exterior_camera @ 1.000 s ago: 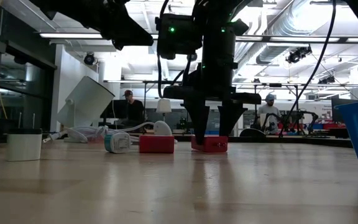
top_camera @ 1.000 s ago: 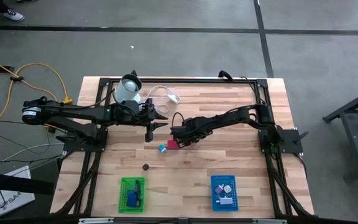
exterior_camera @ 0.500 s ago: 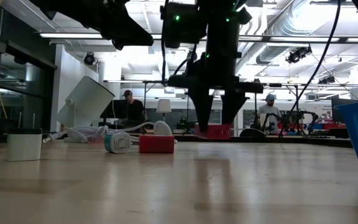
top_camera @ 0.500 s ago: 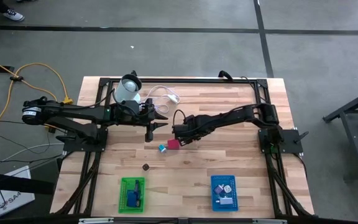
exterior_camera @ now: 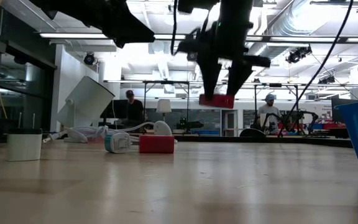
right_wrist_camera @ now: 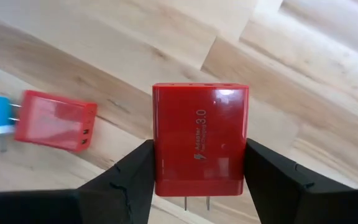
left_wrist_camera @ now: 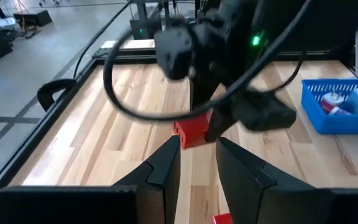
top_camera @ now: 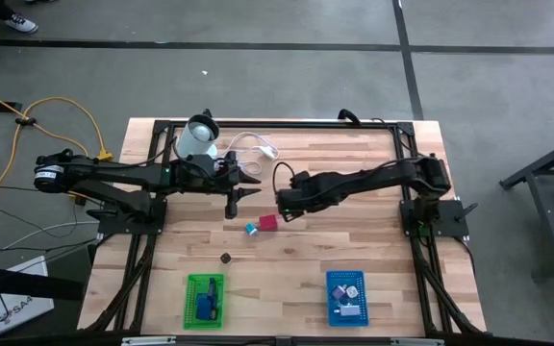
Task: Pick & Place Office items
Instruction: Put the right red charger adapter into the blue bin
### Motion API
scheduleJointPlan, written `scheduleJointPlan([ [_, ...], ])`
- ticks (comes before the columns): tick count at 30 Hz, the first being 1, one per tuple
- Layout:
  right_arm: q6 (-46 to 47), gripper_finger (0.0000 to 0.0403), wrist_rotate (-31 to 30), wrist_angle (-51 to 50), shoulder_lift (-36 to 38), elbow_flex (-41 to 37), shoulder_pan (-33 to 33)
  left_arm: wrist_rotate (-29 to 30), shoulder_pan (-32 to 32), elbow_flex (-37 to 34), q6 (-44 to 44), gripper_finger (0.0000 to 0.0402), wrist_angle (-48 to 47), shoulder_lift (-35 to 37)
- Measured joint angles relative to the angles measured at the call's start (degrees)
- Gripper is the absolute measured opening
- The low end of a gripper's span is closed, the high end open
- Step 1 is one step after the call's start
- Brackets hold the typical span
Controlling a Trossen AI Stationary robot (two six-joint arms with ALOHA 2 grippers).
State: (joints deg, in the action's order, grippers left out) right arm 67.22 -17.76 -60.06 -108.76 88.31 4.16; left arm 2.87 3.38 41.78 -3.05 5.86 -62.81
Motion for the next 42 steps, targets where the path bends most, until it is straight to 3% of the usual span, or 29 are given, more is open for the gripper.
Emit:
scheduleJointPlan([
  [9, -1.13, 0.0201, -2.16, -2.36, 5.17, 0.00, 2.43, -0.02, 0.00, 0.00, 0.00, 0.0098, 0.65, 0.00],
  [23, 0.16, 0.0204, -12.43, -6.09, 13.95, 0.01, 7.42, -0.01, 0.00, 0.00, 0.00, 0.0098, 1.65, 0.00],
  [42, -2.94, 0.0203, -12.58, -5.26, 14.87, 0.02, 10.12, -0.02, -0.02, 0.00, 0.00, 0.0098, 1.69, 0.00],
])
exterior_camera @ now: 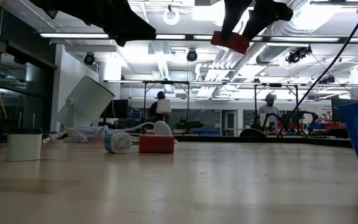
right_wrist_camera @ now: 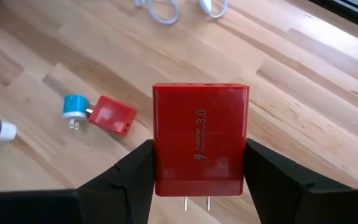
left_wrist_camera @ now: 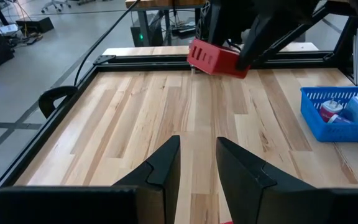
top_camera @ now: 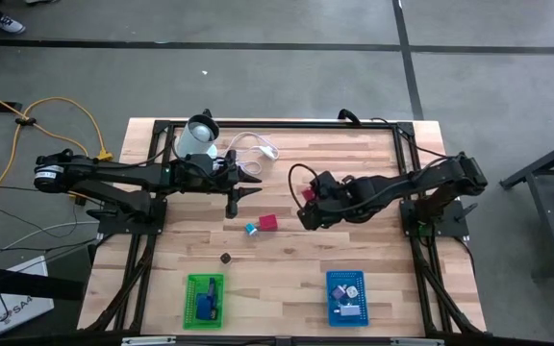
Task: Pick & Place Office items
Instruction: Put the right red charger adapter into the blue bin
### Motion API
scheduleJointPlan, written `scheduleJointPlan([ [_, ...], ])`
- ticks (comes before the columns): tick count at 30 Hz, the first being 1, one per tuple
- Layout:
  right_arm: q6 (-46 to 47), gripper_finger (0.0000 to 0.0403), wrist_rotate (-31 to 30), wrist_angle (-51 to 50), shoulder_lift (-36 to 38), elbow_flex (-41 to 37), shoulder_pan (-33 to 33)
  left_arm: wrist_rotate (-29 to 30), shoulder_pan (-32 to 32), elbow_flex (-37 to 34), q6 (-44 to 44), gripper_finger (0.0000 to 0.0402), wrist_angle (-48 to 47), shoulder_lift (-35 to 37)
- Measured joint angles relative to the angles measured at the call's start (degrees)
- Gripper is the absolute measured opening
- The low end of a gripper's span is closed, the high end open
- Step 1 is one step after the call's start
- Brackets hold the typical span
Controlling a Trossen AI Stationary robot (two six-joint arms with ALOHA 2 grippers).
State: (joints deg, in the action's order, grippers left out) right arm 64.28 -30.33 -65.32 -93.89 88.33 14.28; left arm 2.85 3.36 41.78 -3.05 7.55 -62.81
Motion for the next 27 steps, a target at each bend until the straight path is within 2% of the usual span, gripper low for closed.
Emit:
scheduleJointPlan([
  [14, -12.63, 0.0202, 4.09, 6.04, -0.02, 0.00, 5.18, 0.00, 0.00, 0.00, 0.00, 0.0098, 0.00, 0.00],
  [27, -18.83, 0.0200, 12.71, 6.17, -0.04, 0.00, 14.63, 0.00, 0.00, 0.00, 0.00, 0.0098, 0.00, 0.00],
])
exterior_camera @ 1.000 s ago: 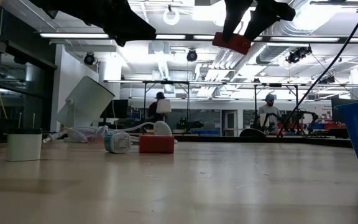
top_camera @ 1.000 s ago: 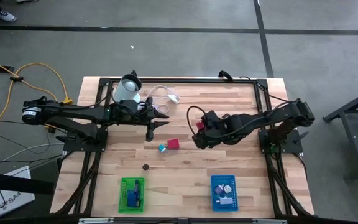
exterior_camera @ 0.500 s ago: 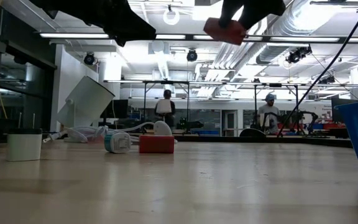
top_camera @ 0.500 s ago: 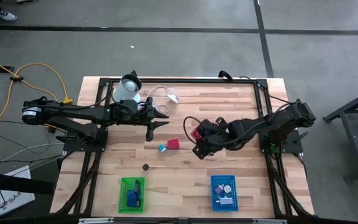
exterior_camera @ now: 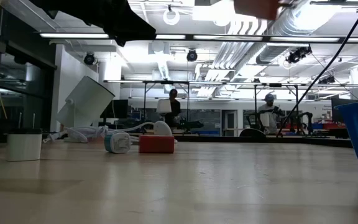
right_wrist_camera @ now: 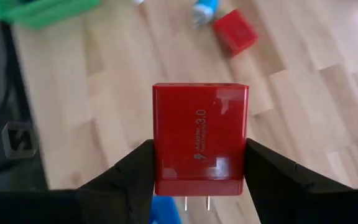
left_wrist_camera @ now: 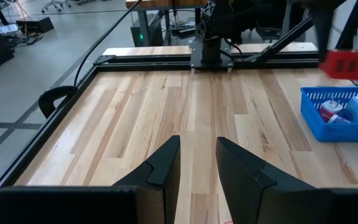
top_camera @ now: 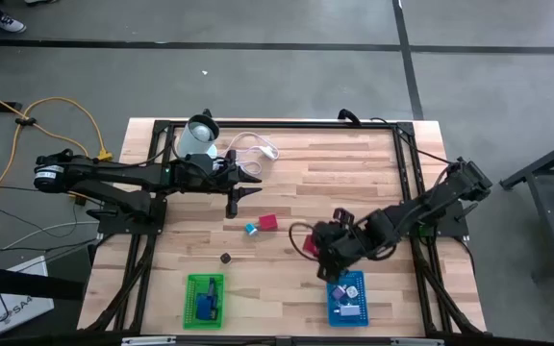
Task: Pick & Place Office items
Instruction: Put the right red charger adapter into the blue bin
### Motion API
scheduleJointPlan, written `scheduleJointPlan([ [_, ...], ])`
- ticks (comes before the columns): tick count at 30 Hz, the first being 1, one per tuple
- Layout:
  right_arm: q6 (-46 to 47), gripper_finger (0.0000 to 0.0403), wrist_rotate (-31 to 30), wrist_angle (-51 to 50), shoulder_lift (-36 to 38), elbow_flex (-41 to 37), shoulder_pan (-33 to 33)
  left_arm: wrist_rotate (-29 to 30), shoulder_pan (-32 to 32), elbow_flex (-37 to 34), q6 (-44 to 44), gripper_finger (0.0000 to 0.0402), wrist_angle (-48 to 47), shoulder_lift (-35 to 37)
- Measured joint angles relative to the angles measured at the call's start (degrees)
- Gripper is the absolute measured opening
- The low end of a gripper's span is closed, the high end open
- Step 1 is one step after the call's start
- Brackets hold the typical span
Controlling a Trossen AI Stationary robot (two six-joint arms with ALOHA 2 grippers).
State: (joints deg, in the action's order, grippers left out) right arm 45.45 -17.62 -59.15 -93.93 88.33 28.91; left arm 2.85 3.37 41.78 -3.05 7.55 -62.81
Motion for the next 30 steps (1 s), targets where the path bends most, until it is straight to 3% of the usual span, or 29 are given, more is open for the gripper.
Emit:
scheduleJointPlan([
  [9, -5.04, 0.0200, 3.68, 1.96, 0.00, 0.00, 7.72, 0.00, -0.01, 0.00, 0.00, 0.0098, 0.00, 0.00],
  [19, -0.25, 0.0200, 4.36, 1.98, 0.00, 0.00, 13.73, 0.00, -0.01, 0.00, 0.00, 0.0098, 0.00, 0.00],
  [30, 2.53, 0.0200, 4.10, 0.79, -0.28, -0.45, 15.73, 0.00, 0.00, 0.00, 0.00, 0.0098, 0.00, 0.00],
])
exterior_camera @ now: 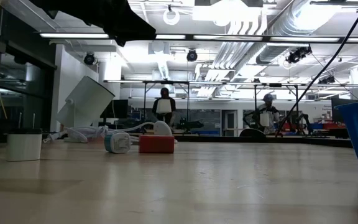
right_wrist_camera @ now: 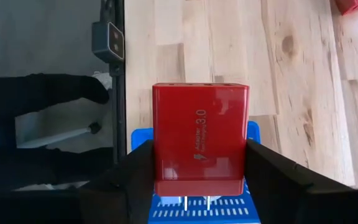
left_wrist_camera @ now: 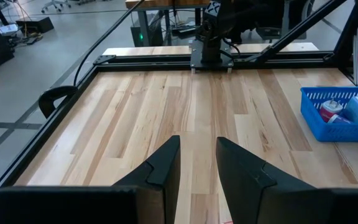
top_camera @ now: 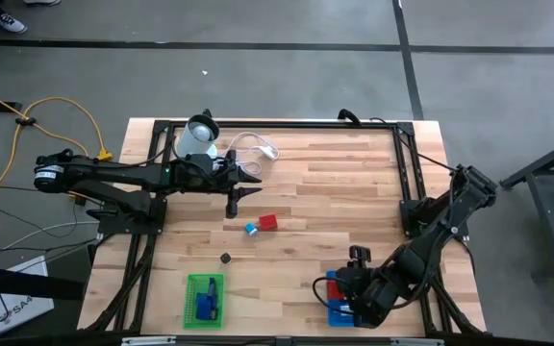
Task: Pick & Place Office items
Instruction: Put the right red charger adapter into the blue bin
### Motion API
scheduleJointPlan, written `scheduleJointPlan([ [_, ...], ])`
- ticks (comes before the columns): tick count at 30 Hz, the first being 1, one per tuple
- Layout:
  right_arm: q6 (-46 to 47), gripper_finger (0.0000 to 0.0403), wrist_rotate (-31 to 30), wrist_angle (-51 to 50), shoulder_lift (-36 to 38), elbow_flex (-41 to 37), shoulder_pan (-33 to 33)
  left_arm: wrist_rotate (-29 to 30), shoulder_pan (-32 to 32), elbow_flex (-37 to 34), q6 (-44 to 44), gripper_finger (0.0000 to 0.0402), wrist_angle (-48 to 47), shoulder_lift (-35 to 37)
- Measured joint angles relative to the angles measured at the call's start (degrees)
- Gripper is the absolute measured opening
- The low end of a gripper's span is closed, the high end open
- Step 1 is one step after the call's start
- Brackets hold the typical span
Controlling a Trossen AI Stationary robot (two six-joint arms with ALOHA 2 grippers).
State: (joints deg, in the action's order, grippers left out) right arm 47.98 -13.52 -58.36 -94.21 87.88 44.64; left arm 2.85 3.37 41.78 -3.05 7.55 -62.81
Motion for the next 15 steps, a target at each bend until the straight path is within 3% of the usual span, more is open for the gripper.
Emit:
scheduleJointPlan([
  [9, 3.31, 0.0201, 0.68, 1.12, -0.04, -7.67, -1.30, 0.01, -0.01, 0.00, 0.00, 0.0098, 0.00, 0.00],
  [15, 4.30, 0.0204, 7.77, 11.20, -0.04, -16.13, -3.33, 0.00, -0.01, 0.00, 0.00, 0.0098, 0.00, 0.00],
])
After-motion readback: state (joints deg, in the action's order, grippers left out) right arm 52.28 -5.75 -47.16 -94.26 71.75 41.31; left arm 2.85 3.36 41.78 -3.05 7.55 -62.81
